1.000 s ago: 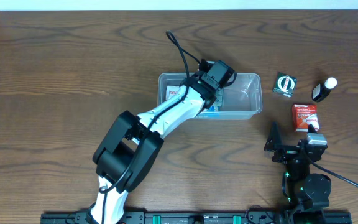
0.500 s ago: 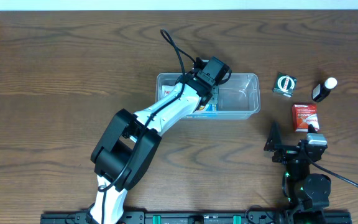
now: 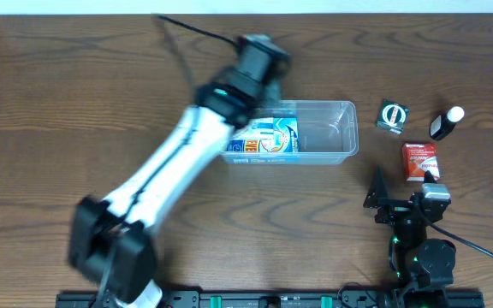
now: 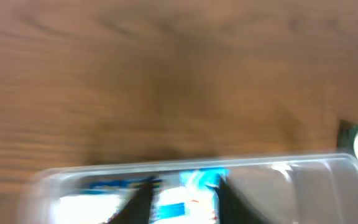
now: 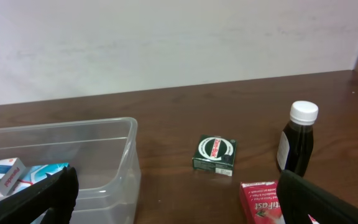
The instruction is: Pack container
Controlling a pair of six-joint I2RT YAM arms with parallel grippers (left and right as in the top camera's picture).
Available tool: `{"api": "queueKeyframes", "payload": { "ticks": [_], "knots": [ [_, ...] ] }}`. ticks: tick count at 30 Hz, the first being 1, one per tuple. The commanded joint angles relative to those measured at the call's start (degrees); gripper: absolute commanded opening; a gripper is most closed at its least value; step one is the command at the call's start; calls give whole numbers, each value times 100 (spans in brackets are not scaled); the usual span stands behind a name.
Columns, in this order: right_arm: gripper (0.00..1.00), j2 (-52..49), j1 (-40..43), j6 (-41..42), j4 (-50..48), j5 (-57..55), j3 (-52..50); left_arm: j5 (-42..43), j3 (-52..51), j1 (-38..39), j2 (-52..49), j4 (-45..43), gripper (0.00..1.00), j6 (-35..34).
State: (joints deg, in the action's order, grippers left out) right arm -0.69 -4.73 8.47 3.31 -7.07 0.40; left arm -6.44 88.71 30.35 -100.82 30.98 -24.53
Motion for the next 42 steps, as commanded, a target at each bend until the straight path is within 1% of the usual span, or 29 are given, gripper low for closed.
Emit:
{"api": "queueKeyframes", "payload": {
  "ticks": [1,2,3,6,9,15,29,34,37,39,41,42],
  "knots": [
    [99,37,70,-61,22,22,-9,-179,79,-629,341,348,80,284],
    [99,37,70,-61,22,22,-9,-271,79,-828,422,505,95,334],
    [99,37,70,-61,22,22,-9,-367,79,-1005,479,640,100,356],
    [99,37,70,-61,22,22,-9,-479,79,-1545,555,984,98,352],
    [99,37,70,-61,22,22,-9,-479,76,-1956,535,1106,98,352],
    [99,37,70,-61,22,22,-9,-479,76,-2428,535,1123,98,352],
    [99,37,70,-61,22,22,-9,-479,76,-2492,533,1123,98,352],
    [99,37,70,-61,-540,-4,-9,-479,76,-2492,535,1123,98,352],
    [99,37,70,-61,-391,-2,-9,-479,76,-2492,533,1123,98,352],
    [99,37,70,9,-557,17,-9,-479,76,-2492,533,1123,98,352],
    [99,37,70,140,-684,181,-9,-479,76,-2492,533,1123,98,352],
    [99,37,70,142,-745,450,-4,-479,76,-2492,535,1123,98,352]
  ]
}}
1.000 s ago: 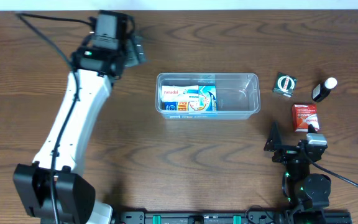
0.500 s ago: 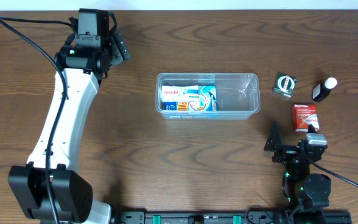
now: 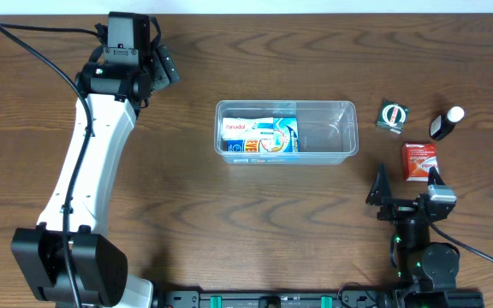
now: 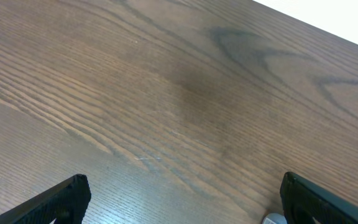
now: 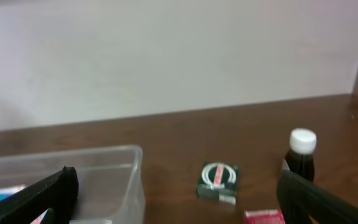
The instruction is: Pack container
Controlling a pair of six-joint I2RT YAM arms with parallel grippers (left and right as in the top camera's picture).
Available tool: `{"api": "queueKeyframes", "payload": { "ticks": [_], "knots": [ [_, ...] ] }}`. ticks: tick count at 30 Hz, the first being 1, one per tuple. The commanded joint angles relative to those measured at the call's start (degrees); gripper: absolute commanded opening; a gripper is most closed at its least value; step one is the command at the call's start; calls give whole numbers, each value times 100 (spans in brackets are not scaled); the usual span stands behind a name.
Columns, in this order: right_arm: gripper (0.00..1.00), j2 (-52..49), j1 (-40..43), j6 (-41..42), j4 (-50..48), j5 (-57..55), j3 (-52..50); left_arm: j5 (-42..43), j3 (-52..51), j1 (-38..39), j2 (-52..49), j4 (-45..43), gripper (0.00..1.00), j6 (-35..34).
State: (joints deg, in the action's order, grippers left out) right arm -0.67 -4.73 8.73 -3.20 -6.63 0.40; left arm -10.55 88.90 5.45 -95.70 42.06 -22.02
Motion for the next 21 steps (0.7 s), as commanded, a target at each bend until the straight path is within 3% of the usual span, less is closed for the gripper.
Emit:
{"api": "queueKeyframes", "payload": {
  "ticks": [1,10,21],
  "knots": [
    [99,35,70,107,-92,568,4,-68,57,-2,22,15,98,101],
    [99,33,70,341,695,881,614,-68,57,-2,22,15,98,101],
    [99,-658,70,-476,3681,343,2966,-68,57,-2,22,15,98,101]
  ]
}}
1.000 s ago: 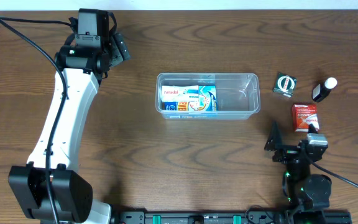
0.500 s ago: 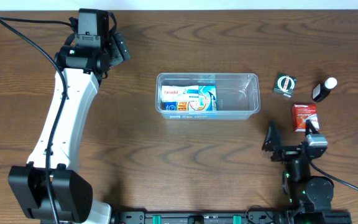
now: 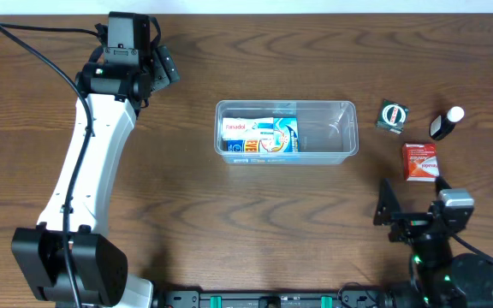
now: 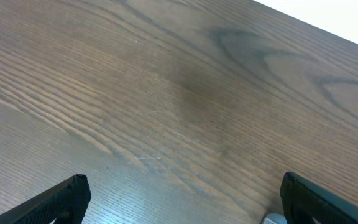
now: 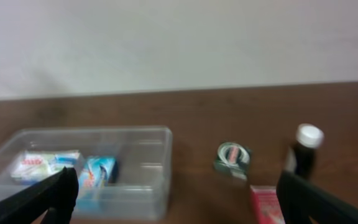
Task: Pack container
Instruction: 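Move the right gripper over the green Zam-Buk box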
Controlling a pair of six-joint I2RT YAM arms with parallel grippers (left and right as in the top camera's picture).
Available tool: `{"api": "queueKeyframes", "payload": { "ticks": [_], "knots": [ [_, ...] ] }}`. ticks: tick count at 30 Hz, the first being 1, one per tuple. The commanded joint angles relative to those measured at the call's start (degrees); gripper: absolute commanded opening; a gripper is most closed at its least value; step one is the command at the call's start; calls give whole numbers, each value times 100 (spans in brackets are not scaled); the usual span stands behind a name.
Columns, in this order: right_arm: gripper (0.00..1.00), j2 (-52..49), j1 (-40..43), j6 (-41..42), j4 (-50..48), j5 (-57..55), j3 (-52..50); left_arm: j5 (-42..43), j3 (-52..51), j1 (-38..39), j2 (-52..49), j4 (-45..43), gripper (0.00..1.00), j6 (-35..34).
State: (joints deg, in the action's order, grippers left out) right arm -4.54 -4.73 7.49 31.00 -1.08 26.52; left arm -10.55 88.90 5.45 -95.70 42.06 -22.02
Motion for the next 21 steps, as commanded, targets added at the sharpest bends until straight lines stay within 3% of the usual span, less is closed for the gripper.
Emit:
{"api": "queueKeyframes", "payload": {
  "ticks": [1,9,12,16,21],
  "knots": [
    [99,-385,70,-319,382,-195,479,-68,57,-2,22,15,98,101],
    [99,-1928,70,-431,1279,308,1902,-68,57,-2,22,15,98,101],
    [99,-2763,70,-951,2118,133,2835,-68,57,-2,24,15,98,101],
    [99,-4002,70,-949,3029,-216,4002,-68,57,-2,24,15,98,101],
    [99,-5147,70,-931,3351,-234,4922,-68,57,-2,22,15,98,101]
  ]
}}
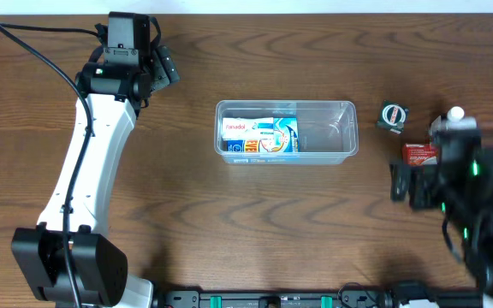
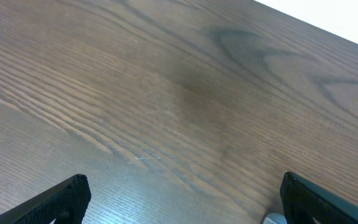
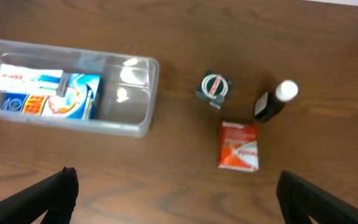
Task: Pack container
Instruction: 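Move the right gripper over the green Zam-Buk box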
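The clear plastic container [image 1: 285,133] [image 3: 67,87] lies mid-table with blue-and-white boxes [image 1: 259,137] in its left half; its right half is bare. Right of it lie a small green box [image 3: 214,89], a dark bottle with a white cap [image 3: 276,101] and a red box [image 3: 239,145]. My right gripper [image 3: 178,202] hangs open high above the table, looking down on these items; in the overhead view the blurred right arm [image 1: 452,184] partly covers the red box and bottle. My left gripper [image 1: 163,67] [image 2: 182,208] is open over bare wood at the back left.
The wooden table [image 1: 255,222] runs bare between the container and the front edge. The left arm's white links [image 1: 84,180] stretch along the left side. A black cable [image 1: 41,32] lies at the back left corner.
My right arm has risen from the front right edge to above the items on the right, and its camera now looks down on them. The left arm has not moved.
First my left gripper was over the container's left half, where the boxes lie, and the right arm rested at the front right. Then the left gripper stood open at the back left. The right arm then lifted, and is now above the loose items.
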Controlling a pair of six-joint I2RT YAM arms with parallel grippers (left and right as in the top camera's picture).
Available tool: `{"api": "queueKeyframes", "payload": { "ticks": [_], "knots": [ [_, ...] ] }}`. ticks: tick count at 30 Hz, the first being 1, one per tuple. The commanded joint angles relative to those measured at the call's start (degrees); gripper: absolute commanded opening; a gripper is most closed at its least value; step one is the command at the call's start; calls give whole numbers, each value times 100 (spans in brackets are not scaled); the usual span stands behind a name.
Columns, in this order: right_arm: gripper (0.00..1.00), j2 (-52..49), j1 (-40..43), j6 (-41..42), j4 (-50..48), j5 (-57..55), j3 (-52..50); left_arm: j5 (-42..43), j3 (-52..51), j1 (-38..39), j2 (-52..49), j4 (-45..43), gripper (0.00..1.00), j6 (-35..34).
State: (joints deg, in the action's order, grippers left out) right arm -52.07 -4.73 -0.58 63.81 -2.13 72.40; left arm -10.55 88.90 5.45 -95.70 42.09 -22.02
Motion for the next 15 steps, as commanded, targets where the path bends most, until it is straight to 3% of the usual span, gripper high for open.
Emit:
{"api": "queueKeyframes", "payload": {
  "ticks": [1,9,15],
  "knots": [
    [99,-535,70,-125,66,-153,385,-68,57,-2,22,13,98,101],
    [99,-1093,83,-321,50,-756,389,-68,57,-2,22,13,98,101],
    [99,-1751,581,348,402,-1270,389,-68,57,-2,22,13,98,101]
  ]
}}
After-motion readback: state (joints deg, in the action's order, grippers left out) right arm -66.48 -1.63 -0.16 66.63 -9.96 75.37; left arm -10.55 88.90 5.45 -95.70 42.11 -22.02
